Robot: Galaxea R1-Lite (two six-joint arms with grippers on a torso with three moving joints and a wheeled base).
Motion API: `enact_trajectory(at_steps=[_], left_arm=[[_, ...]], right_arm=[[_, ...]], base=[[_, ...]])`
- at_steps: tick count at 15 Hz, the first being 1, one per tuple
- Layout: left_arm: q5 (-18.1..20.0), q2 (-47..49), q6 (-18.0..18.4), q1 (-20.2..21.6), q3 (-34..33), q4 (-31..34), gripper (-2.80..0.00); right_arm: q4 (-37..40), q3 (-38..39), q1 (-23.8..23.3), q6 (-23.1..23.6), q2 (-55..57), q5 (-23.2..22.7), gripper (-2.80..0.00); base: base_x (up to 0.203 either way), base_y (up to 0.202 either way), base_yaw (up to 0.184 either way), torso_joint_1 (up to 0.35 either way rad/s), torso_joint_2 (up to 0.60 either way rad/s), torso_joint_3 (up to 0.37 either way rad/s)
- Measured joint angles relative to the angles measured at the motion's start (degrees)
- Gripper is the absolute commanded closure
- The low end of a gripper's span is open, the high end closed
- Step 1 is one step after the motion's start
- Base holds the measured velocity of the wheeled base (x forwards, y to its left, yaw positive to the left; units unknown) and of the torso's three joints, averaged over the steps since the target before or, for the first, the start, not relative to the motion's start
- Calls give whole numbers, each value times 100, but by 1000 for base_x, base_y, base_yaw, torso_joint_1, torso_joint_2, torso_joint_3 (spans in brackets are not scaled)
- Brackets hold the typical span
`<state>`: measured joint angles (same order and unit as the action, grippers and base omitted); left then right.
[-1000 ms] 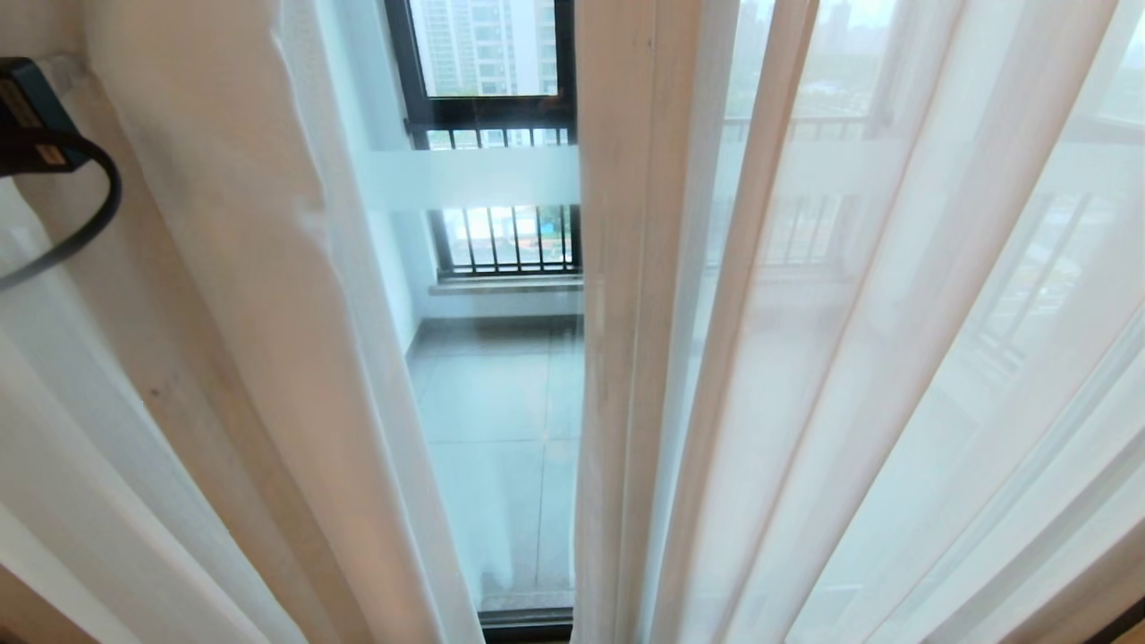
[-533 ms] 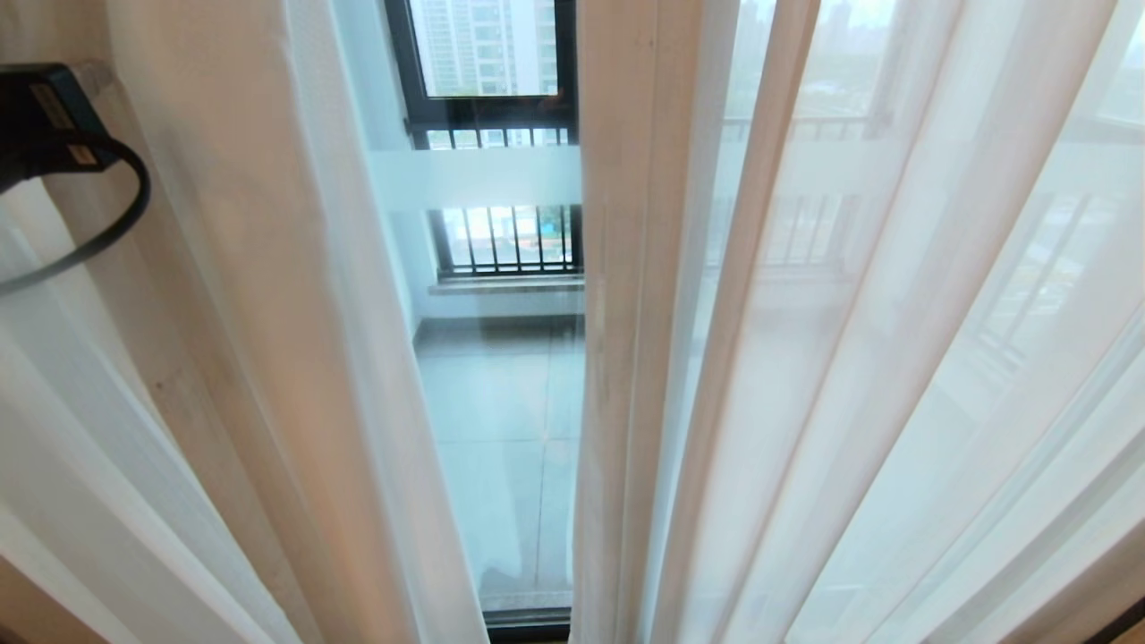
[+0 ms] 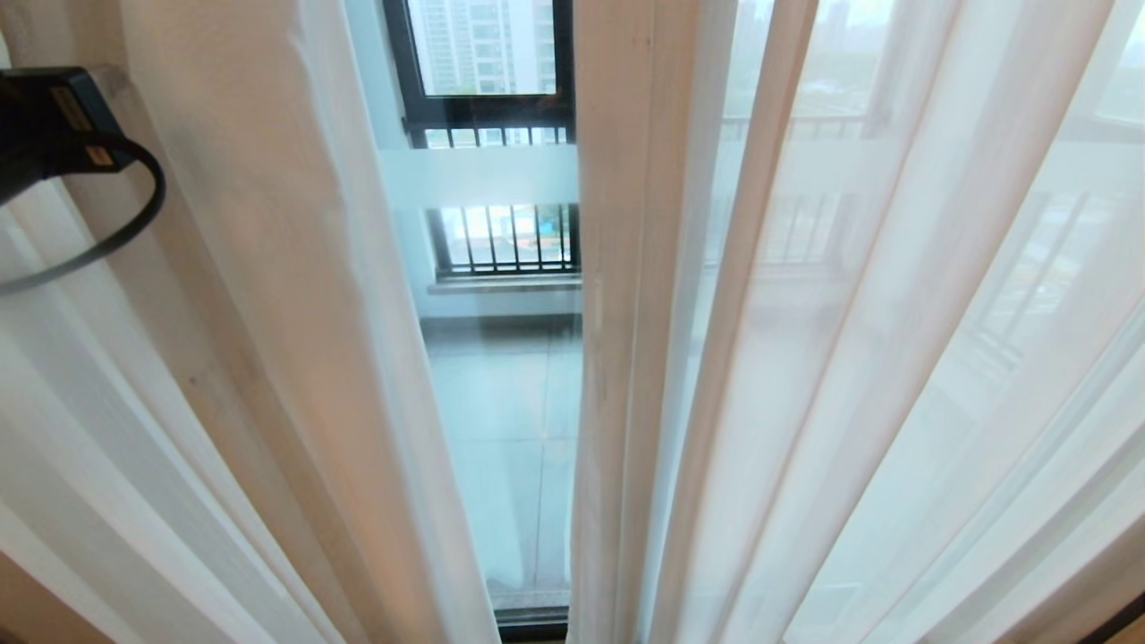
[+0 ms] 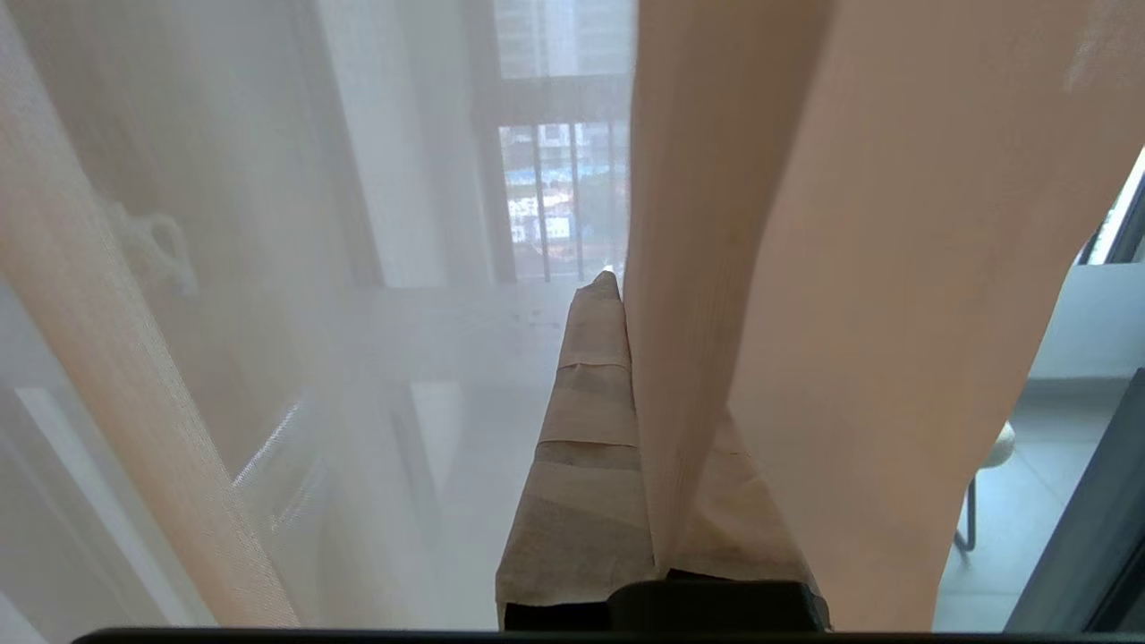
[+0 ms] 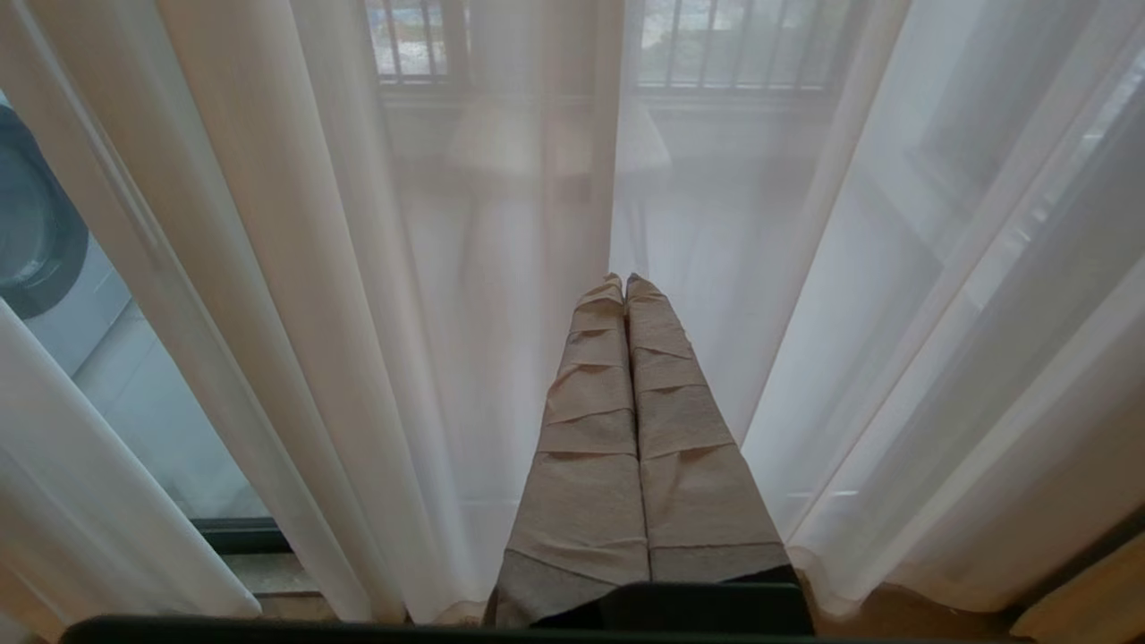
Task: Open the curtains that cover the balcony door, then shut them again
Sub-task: Pull the inner curtains open on both sides
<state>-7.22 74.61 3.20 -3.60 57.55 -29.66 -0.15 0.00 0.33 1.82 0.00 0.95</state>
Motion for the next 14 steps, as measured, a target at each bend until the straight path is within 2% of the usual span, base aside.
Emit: enact_trajectory(at_steps=[3, 14], left_arm=[[-6, -7, 8, 0, -17, -2, 0], [-10, -115, 20, 0, -68, 17, 0]], right_arm=[[4, 0, -2, 0, 0, 1, 0], [1, 0, 0, 2, 0, 1, 0]], base=[[-1, 109, -2, 4, 5, 4], [0, 191, 2, 2, 2, 1]])
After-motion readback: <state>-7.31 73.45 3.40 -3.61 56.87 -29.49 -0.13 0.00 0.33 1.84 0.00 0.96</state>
